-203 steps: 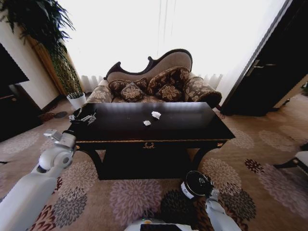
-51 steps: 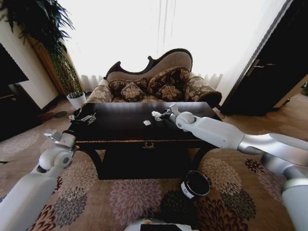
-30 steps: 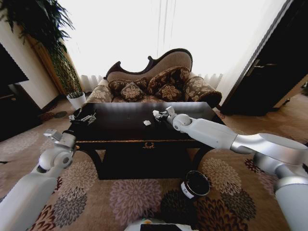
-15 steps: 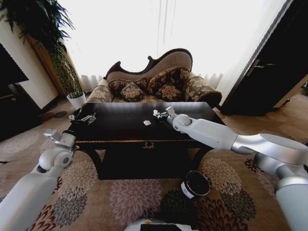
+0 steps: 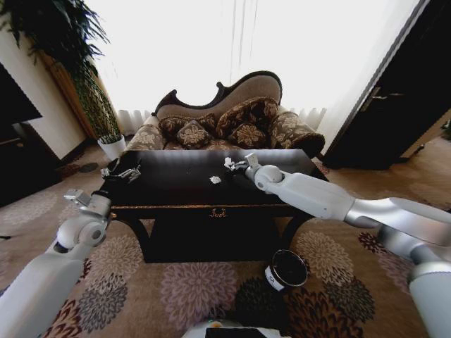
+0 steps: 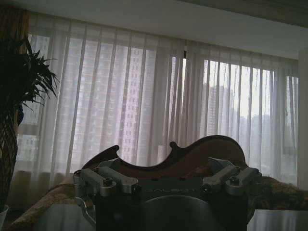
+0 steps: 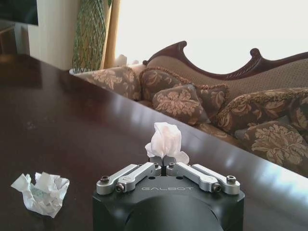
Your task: Move to the front of the table and place the trash on the table into the trash bin.
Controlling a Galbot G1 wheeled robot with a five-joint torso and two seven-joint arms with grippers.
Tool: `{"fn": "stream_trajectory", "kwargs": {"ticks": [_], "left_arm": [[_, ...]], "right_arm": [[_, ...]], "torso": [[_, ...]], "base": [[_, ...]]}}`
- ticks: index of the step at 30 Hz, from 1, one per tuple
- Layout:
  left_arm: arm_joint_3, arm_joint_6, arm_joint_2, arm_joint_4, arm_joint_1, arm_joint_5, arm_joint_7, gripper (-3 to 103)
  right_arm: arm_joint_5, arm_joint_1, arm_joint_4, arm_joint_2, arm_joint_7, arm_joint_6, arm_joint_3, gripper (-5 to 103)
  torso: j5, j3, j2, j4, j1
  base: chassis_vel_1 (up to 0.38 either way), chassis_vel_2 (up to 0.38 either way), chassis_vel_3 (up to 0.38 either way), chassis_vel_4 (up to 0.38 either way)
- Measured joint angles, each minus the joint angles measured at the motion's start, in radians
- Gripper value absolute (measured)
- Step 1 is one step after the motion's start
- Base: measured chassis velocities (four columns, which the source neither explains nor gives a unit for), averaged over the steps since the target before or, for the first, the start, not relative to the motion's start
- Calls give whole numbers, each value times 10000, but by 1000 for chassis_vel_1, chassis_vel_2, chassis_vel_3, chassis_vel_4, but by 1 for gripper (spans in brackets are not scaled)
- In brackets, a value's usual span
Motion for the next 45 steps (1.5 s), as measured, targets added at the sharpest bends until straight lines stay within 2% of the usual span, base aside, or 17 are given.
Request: {"fn": "stream_trajectory", "kwargs": {"ticks": [6, 10, 15, 16, 17, 22, 23, 26, 28, 29, 33, 36, 39, 43, 45], "left_arm": [[-1, 0, 0, 0, 0, 0, 1, 100], [0, 0, 0, 0, 0, 0, 0, 100], [0, 0, 0, 0, 0, 0, 1, 100], [0, 0, 0, 0, 0, 0, 1, 100], [0, 0, 0, 0, 0, 0, 1, 100], [-1, 0, 0, -1, 0, 0, 1, 100], [-1, 0, 0, -1, 0, 0, 1, 100], [0, 0, 0, -1, 0, 0, 3, 100], [-1, 0, 0, 0, 0, 0, 0, 100], [-1, 0, 0, 0, 0, 0, 0, 100], [0, 0, 0, -1, 0, 0, 1, 100], [-1, 0, 0, -1, 0, 1, 0, 100], [-1, 0, 0, 0, 0, 0, 0, 100], [-1, 0, 0, 0, 0, 0, 0, 100], [-1, 0, 0, -1, 0, 0, 0, 100]], "right_arm": [[-203, -946, 1113, -793, 147, -25, 1092, 0], [-201, -1605, 1564, -1009, 374, -93, 1694, 0], [-202, -2779, 2366, -1679, 555, -133, 2964, 0], [-204, -3190, 2643, -1975, 594, -140, 3504, 0], [-204, -3190, 2643, -1975, 594, -140, 3504, 0], [-332, -5054, 3537, -2766, 682, -143, 5614, 0], [-332, -5054, 3537, -2766, 682, -143, 5614, 0], [-599, -6582, 3993, -3137, 635, -106, 7012, 0], [-745, -7905, 4376, -3371, 587, -9, 8525, 0], [-745, -7905, 4376, -3371, 587, -9, 8525, 0], [-933, -9718, 4927, -3344, 714, 150, 10135, 0], [-1003, -10395, 5206, -3216, 810, 186, 10729, 0], [-1201, -11189, 5621, -2857, 921, 217, 11677, 0], [-1182, -11440, 5790, -2481, 970, 342, 12187, 0], [-1095, -12074, 6127, -2095, 1008, 375, 13122, 0]], "torso": [[-1, -1, 0, -2, 0], [2, -1, 0, 1, -1], [-2, -1, 0, 2, 0], [1, -1, 0, -2, -1], [1, -1, 0, -2, -1], [0, -2, 1, 0, -1], [0, -2, 1, 0, -1], [2, -1, 0, 1, -1], [-5, -2, 1, -2, -1], [-5, -2, 1, -2, -1], [1, -2, 1, -4, -3], [0, -1, 1, 0, -2], [-4, -1, 1, -1, -1], [0, -1, 1, 1, -1], [-2, -1, 1, 3, 0]], "base": [[0, 0, 0, 0], [0, 0, 0, 0], [0, 0, 0, 0], [0, 0, 0, 0], [0, 0, 0, 0], [0, 0, 0, 0], [0, 0, 0, 0], [0, 0, 0, 0], [0, 0, 0, 0], [0, 0, 0, 0], [0, 0, 0, 0], [0, 0, 0, 0], [0, 0, 0, 0], [0, 0, 0, 0], [0, 0, 0, 0]]}}
